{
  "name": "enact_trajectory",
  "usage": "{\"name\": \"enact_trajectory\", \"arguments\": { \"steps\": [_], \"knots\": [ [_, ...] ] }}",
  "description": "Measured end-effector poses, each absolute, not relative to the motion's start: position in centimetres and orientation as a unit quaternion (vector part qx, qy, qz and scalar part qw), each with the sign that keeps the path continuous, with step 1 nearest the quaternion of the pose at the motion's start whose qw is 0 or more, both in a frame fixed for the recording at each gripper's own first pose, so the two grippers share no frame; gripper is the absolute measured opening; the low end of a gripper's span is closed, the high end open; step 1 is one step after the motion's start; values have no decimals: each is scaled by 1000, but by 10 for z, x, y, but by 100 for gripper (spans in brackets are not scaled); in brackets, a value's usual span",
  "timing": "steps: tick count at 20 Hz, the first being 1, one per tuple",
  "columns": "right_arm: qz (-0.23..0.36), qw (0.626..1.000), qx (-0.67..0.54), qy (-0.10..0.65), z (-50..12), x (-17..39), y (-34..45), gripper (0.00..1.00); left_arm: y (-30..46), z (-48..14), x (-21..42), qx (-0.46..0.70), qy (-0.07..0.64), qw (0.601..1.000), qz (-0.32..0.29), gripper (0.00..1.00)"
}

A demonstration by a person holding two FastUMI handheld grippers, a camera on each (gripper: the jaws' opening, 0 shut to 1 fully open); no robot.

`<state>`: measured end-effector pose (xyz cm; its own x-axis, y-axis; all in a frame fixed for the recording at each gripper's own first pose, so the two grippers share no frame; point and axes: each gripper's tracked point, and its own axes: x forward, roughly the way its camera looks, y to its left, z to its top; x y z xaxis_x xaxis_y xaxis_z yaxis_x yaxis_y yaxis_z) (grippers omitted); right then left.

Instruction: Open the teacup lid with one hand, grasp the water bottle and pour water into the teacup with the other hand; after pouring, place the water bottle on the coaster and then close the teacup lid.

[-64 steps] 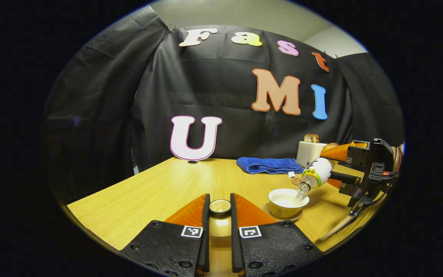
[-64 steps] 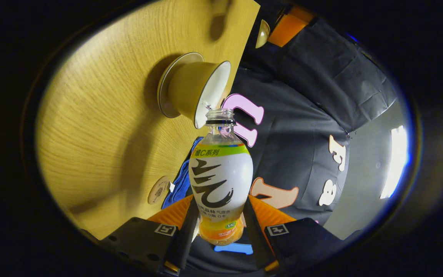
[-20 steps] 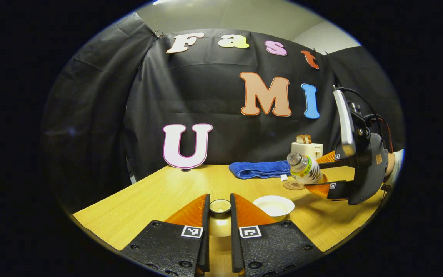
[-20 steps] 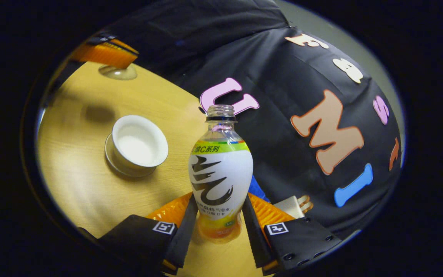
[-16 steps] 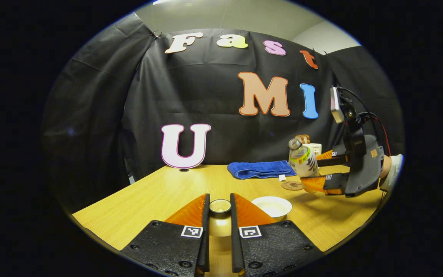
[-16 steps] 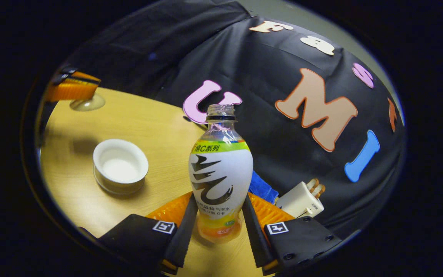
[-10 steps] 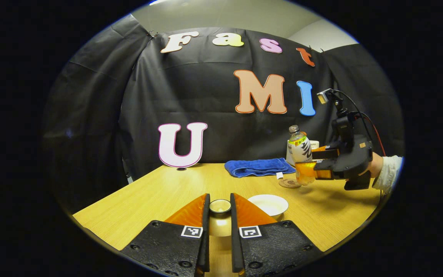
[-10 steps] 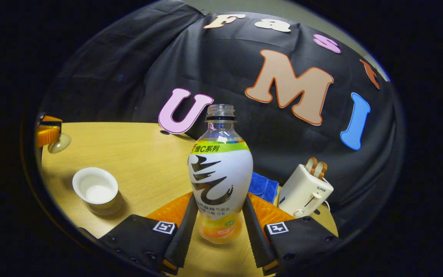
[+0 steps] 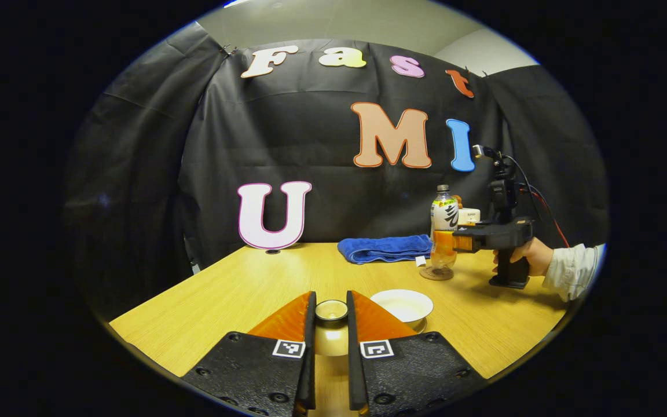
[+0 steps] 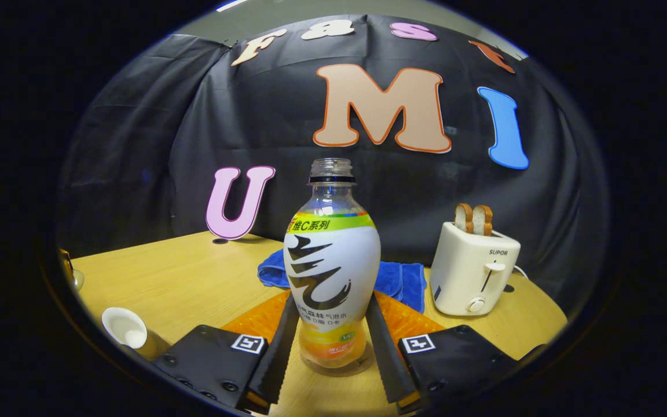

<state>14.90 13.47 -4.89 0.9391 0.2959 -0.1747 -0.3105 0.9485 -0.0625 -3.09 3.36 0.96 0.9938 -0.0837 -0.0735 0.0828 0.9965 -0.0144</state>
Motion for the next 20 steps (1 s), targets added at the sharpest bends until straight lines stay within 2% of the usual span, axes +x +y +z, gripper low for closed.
{"name": "enact_trajectory", "arguments": {
  "steps": [8, 20],
  "knots": [
    [128, 987, -8, 94, -65, 173, 119, 71, 33, 6, -29, -8, 40, 998, -39, 20],
    [133, 987, -24, 90, -73, 166, 120, 73, 27, 1, -25, -11, 47, 998, -46, 20]
  ]
}}
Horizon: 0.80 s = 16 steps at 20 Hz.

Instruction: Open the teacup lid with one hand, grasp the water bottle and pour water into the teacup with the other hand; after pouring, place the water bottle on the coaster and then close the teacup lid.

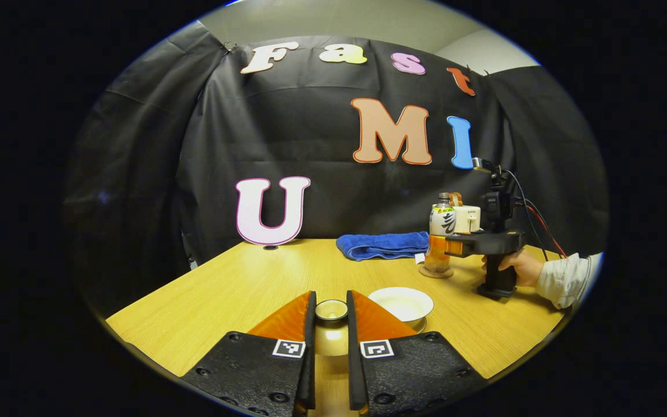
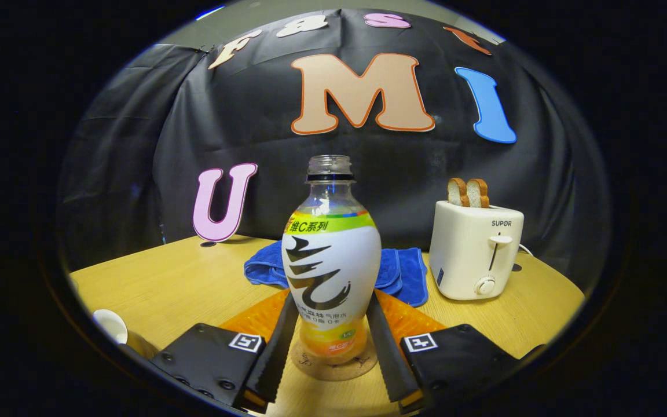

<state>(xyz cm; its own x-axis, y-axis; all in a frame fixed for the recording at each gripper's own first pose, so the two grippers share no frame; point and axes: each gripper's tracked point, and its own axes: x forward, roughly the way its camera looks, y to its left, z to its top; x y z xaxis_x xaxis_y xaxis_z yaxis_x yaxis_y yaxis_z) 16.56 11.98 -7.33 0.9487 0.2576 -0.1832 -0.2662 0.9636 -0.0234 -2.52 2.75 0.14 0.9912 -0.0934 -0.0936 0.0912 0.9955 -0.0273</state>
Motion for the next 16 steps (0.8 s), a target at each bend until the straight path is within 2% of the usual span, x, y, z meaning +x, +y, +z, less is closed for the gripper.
{"name": "enact_trajectory", "arguments": {
  "steps": [11, 14, 16],
  "knots": [
    [135, 984, -25, 113, -85, 159, 121, 77, 20, 5, -24, -11, 44, 998, -54, 20],
    [130, 985, -32, 106, -84, 155, 114, 95, 15, 7, -23, -7, 43, 997, -59, 20],
    [124, 987, -42, 95, -79, 150, 109, 98, 10, 7, -21, -5, 42, 997, -65, 20]
  ]
}}
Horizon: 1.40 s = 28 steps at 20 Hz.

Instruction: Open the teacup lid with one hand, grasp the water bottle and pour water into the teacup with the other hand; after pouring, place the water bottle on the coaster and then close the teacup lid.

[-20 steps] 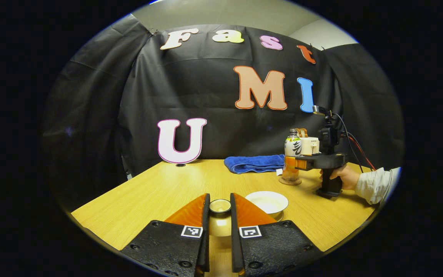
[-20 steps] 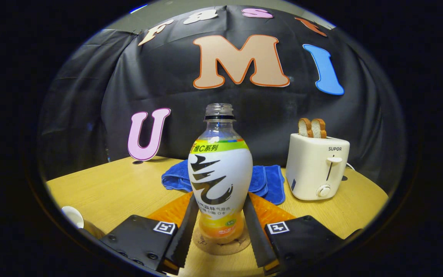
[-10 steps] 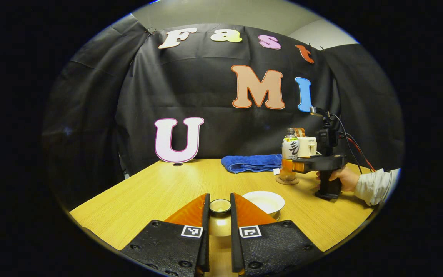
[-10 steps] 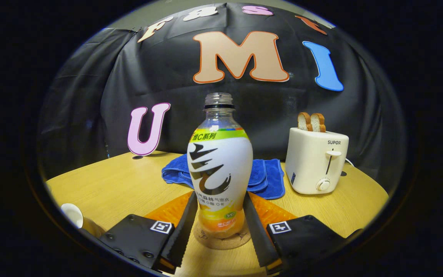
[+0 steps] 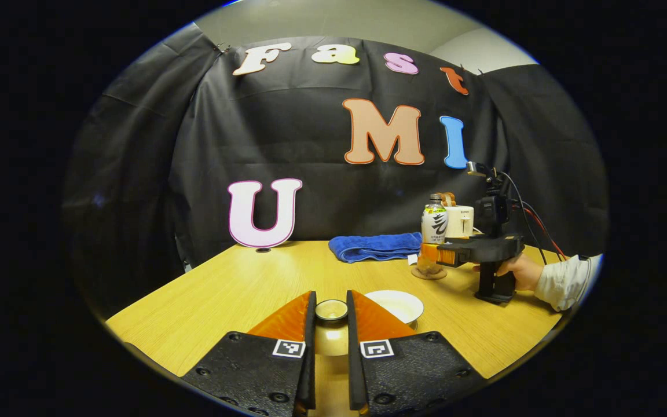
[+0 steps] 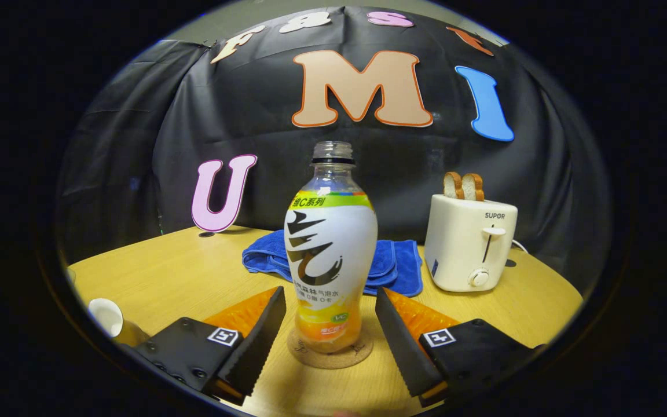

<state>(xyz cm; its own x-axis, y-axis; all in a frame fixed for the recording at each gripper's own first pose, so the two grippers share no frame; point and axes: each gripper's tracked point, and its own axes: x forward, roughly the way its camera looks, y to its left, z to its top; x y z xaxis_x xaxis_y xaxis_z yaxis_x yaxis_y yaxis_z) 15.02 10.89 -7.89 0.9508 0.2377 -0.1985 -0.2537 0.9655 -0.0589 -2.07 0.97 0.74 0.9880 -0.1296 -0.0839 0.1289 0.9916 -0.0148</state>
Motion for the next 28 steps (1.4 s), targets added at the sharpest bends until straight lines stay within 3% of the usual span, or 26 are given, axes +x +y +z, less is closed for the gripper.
{"name": "enact_trajectory", "arguments": {
  "steps": [7, 12, 14, 17, 18, 28],
  "knots": [
    [120, 989, -61, 58, -55, 113, 87, 96, -16, 12, -7, -6, 38, 995, -97, 20],
    [114, 991, -63, 40, -43, 85, 74, 100, -34, 3, 8, -8, 51, 992, -119, 20],
    [111, 992, -53, 43, -40, 76, 69, 96, -38, 0, 13, -9, 56, 991, -124, 20],
    [103, 993, -45, 31, -31, 67, 60, 100, -45, -6, 21, -4, 64, 989, -130, 20],
    [97, 994, -46, 27, -29, 65, 56, 96, -47, -8, 24, -1, 66, 989, -131, 20],
    [107, 993, -49, 8, -22, 49, 59, 96, -59, -21, 38, 16, 83, 987, -137, 20]
  ]
}}
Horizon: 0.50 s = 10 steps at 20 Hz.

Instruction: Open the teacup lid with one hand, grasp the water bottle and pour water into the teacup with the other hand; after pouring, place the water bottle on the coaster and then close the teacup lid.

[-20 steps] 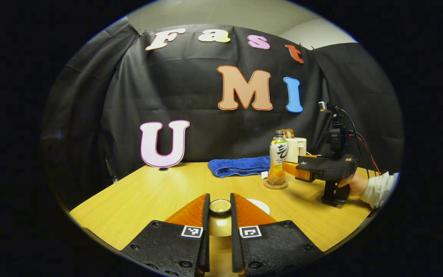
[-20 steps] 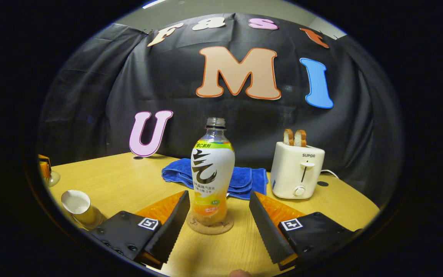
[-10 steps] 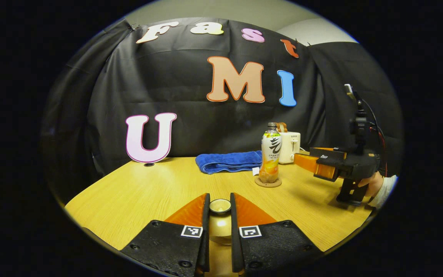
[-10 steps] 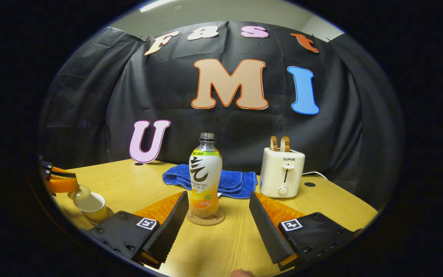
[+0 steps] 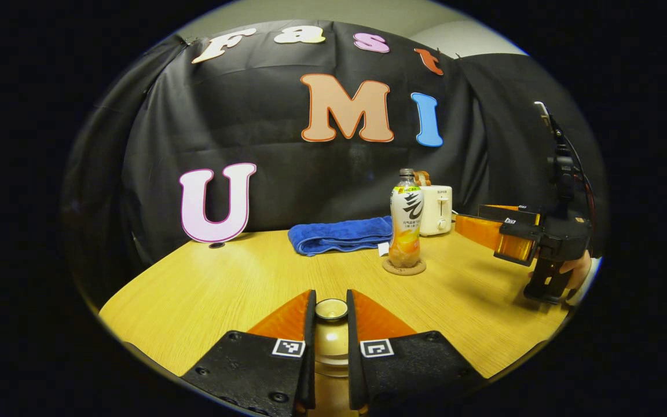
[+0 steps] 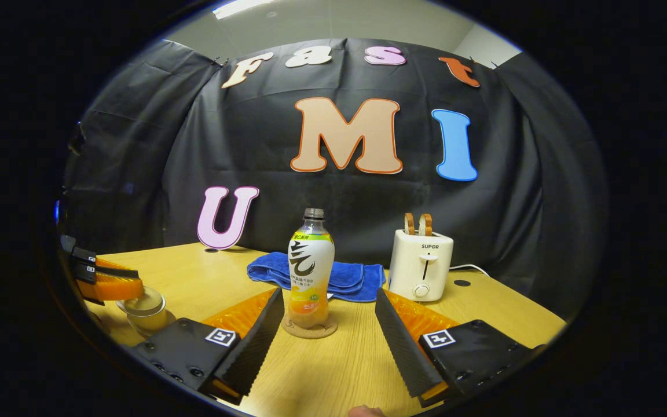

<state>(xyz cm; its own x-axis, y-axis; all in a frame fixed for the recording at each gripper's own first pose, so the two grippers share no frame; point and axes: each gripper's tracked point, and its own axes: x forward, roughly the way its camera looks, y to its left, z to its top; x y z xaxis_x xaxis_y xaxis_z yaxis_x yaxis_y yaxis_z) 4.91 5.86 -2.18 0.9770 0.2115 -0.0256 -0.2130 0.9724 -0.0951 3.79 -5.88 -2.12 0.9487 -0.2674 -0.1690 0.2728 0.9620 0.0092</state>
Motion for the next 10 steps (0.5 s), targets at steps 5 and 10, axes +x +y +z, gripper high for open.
{"name": "enact_trajectory", "arguments": {
  "steps": [5, 10],
  "knots": [
    [113, 992, -54, 3, -23, 45, 61, 100, -65, -23, 39, 24, 84, 986, -139, 20],
    [114, 992, -57, 9, -31, 42, 61, 100, -66, -24, 35, 23, 87, 986, -139, 20]
  ]
}}
